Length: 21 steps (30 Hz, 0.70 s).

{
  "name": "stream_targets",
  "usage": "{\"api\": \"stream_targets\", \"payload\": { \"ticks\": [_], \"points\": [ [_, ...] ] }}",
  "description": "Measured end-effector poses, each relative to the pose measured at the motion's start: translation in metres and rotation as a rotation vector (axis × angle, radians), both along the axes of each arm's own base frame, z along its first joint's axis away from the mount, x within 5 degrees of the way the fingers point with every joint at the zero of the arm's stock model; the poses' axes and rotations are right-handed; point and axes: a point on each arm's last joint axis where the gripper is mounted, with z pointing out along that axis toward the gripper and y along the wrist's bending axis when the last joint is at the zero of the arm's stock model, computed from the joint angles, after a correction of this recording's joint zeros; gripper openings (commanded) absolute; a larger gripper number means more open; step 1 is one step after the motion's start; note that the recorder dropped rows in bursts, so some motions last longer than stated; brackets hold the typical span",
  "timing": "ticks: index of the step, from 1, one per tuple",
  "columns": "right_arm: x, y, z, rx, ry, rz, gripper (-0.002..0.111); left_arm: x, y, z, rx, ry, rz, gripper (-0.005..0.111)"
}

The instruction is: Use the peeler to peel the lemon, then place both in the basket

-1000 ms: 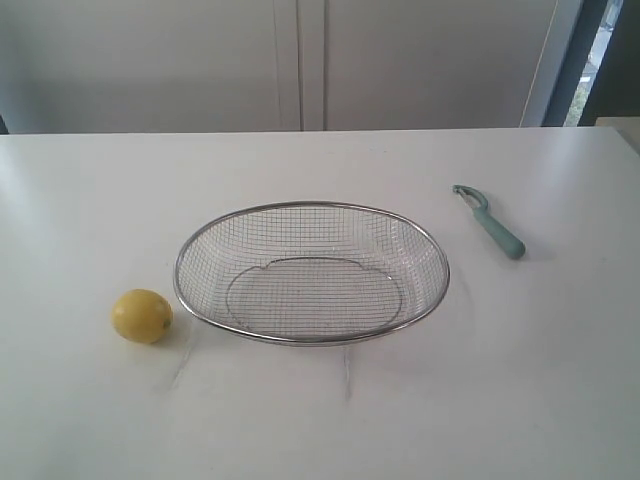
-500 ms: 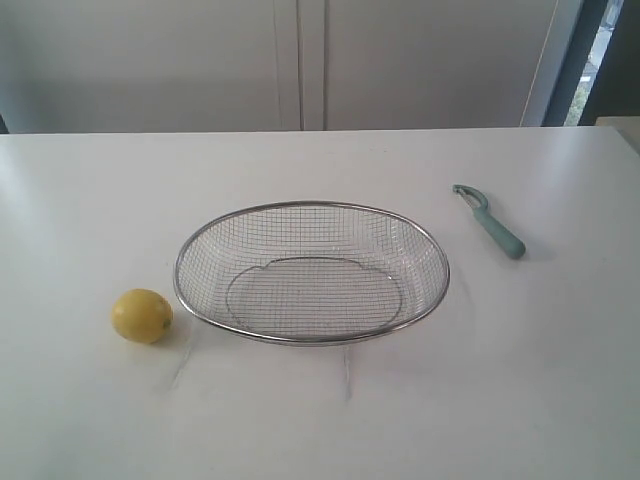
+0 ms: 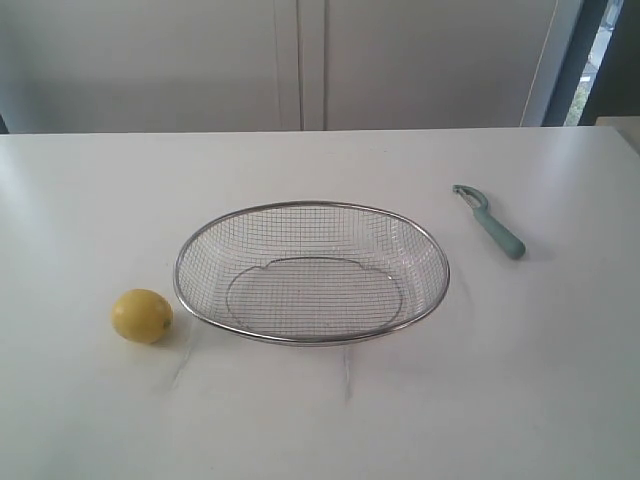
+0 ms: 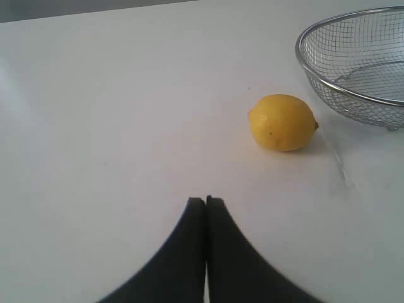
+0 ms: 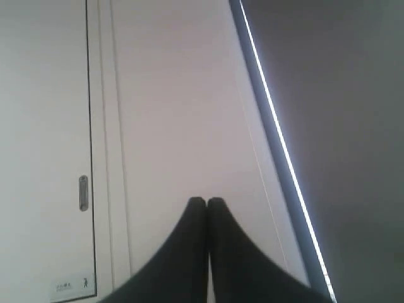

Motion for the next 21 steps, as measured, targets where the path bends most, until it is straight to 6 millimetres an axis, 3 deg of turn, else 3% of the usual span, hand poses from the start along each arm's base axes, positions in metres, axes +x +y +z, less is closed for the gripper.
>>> {"api": "stream_targets", "payload": {
  "ticks": [14,21],
  "points": [
    [-0.002,-0.002,0.002,0.035,-0.032,-0.004,0.0,0.0,0.0,0.0,0.0,0.0,0.0,0.0],
    [-0.004,-0.002,0.019,0.019,-0.054,-0.019,0.0,0.0,0.0,0.0,0.0,0.0,0.0,0.0]
  ]
}}
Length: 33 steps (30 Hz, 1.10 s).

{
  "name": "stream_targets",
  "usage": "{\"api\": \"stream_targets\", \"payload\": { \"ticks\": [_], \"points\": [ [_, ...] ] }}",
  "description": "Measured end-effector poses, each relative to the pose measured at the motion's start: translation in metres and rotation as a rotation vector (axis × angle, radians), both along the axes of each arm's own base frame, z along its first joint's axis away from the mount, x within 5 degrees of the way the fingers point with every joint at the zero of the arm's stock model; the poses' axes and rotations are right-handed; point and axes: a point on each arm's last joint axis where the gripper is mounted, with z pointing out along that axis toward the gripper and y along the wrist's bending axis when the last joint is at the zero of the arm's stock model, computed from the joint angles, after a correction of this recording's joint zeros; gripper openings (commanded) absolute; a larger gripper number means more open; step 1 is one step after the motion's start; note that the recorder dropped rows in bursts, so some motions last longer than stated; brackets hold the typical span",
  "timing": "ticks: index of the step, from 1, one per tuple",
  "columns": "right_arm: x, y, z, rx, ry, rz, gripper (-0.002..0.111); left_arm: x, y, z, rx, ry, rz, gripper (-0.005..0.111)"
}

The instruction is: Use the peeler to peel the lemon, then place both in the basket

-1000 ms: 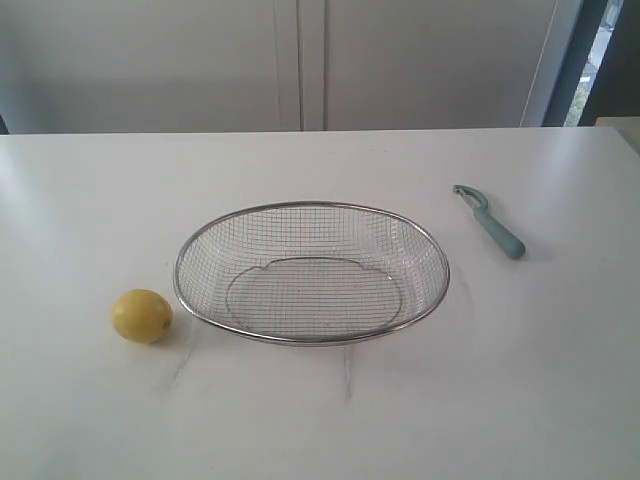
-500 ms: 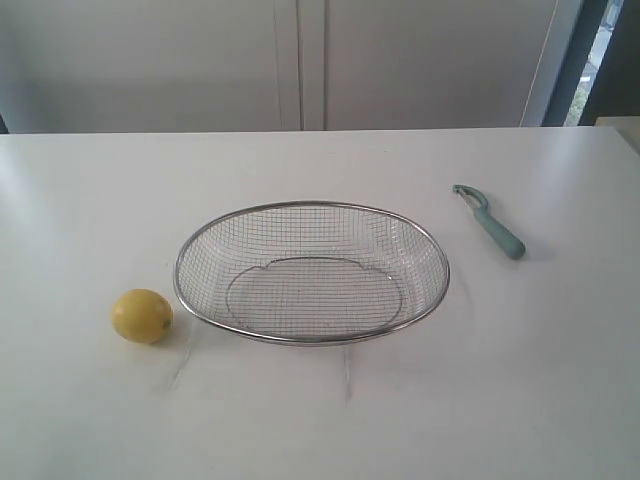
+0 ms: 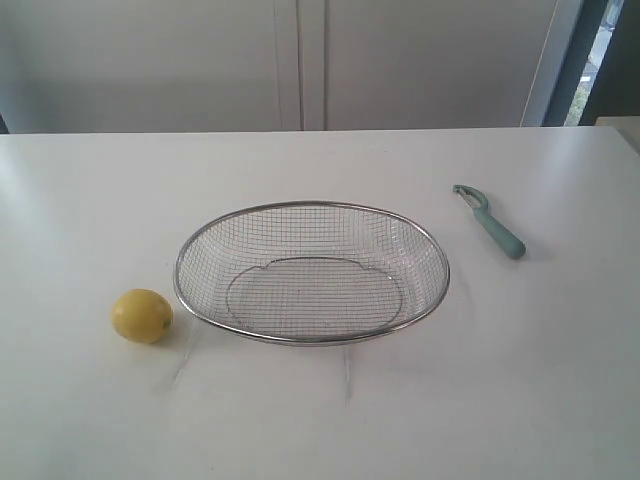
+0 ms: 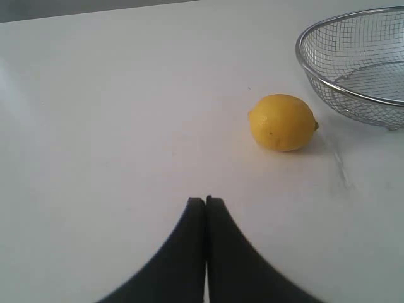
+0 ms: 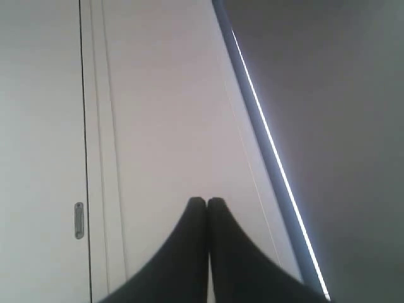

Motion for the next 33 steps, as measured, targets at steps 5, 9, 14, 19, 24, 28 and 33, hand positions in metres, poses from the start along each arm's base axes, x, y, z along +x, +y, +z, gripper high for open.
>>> {"api": "stream_targets", "payload": {
  "ticks": [5,9,14,19,24,28,33],
  "points": [
    [0.01,0.0,0.011,-0.002,0.041,0.0,0.0,0.0,0.0,0.0,0.0,0.0,0.0,0.0],
    [0.019,0.001,0.016,-0.003,0.081,0.0,0.0,0.0,0.0,0.0,0.0,0.0,0.0,0.0],
    [0.029,0.001,0.024,-0.004,0.113,-0.001,0.0,0.0,0.0,0.0,0.0,0.0,0.0,0.0],
    [0.034,0.001,0.033,-0.004,0.113,-0.005,0.0,0.0,0.0,0.0,0.0,0.0,0.0,0.0],
    [0.034,0.001,0.045,-0.004,0.074,-0.011,0.0,0.0,0.0,0.0,0.0,0.0,0.0,0.0],
    [0.035,0.001,0.052,-0.003,0.06,-0.012,0.0,0.0,0.0,0.0,0.0,0.0,0.0,0.0],
    [0.043,0.001,0.056,-0.004,0.079,-0.013,0.0,0.0,0.0,0.0,0.0,0.0,0.0,0.0]
  ]
}}
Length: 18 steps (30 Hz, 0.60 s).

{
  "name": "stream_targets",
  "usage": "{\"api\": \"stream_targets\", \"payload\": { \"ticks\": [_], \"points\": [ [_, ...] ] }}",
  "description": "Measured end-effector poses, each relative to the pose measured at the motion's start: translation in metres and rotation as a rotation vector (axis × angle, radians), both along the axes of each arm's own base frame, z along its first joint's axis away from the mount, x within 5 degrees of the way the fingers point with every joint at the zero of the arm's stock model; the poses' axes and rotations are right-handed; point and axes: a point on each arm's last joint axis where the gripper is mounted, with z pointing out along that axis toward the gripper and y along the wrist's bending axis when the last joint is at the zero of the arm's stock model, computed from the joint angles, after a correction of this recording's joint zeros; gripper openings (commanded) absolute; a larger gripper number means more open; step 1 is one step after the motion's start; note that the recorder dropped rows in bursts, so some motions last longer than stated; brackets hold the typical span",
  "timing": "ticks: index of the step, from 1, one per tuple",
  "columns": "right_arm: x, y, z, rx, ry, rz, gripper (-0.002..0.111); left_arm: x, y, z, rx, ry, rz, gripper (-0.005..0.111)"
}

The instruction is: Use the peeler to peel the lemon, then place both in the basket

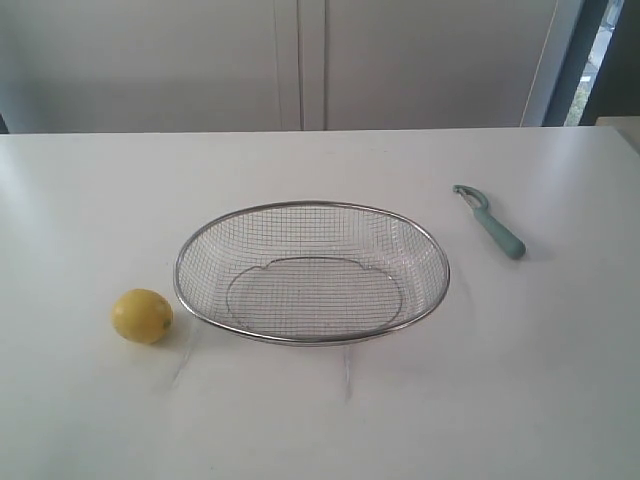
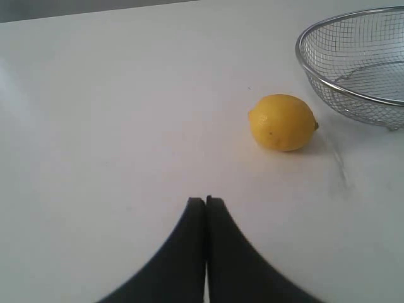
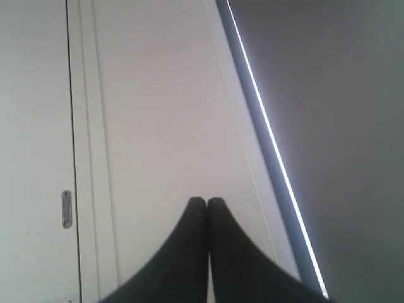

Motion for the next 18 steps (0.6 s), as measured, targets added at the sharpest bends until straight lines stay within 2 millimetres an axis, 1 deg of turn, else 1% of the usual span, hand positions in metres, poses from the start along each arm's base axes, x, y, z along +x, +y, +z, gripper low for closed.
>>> {"api": "stream_targets", "payload": {
  "ticks": [6,18],
  "points": [
    [0.017,0.001,0.009,-0.002,0.041,0.0,0.0,0.0,0.0,0.0,0.0,0.0,0.0,0.0],
    [0.062,0.003,0.023,-0.022,0.135,-0.001,0.0,0.0,0.0,0.0,0.0,0.0,0.0,0.0]
  ]
}}
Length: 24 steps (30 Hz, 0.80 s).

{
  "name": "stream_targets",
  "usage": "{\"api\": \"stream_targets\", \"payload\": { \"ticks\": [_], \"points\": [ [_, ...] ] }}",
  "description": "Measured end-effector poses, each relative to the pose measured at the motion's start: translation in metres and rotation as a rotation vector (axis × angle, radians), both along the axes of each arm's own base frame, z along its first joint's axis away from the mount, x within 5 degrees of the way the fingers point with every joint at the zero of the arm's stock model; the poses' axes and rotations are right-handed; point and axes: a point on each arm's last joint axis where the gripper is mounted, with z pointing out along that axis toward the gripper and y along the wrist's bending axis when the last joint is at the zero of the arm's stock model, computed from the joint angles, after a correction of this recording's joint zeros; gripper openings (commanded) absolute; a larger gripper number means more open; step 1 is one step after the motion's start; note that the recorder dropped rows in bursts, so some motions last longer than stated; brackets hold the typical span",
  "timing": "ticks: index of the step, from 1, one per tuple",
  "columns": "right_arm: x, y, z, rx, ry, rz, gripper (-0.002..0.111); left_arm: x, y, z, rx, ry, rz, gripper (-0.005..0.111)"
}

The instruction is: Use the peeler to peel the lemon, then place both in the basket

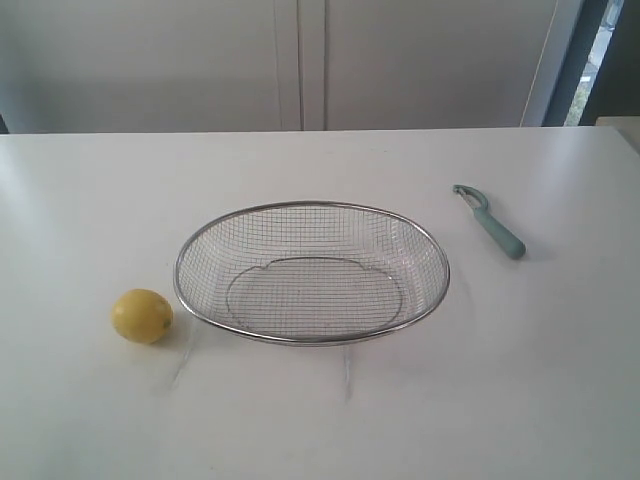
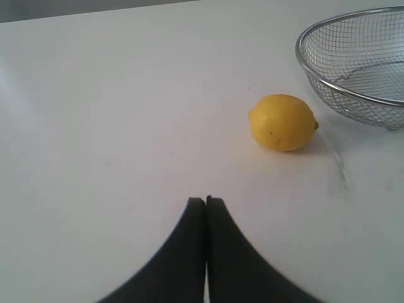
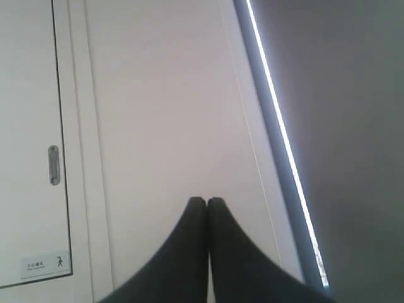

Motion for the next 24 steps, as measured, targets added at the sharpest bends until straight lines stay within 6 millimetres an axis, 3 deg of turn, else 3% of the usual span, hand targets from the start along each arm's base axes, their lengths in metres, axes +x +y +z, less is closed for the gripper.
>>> {"api": "stream_targets", "payload": {
  "ticks": [9,24],
  "points": [
    [0.036,0.008,0.012,-0.1,0.045,0.018,0.0,0.0,0.0,0.0,0.0,0.0,0.0,0.0],
    [0.085,0.011,0.006,-0.116,0.15,0.026,0.0,0.0,0.0,0.0,0.0,0.0,0.0,0.0]
  ]
}}
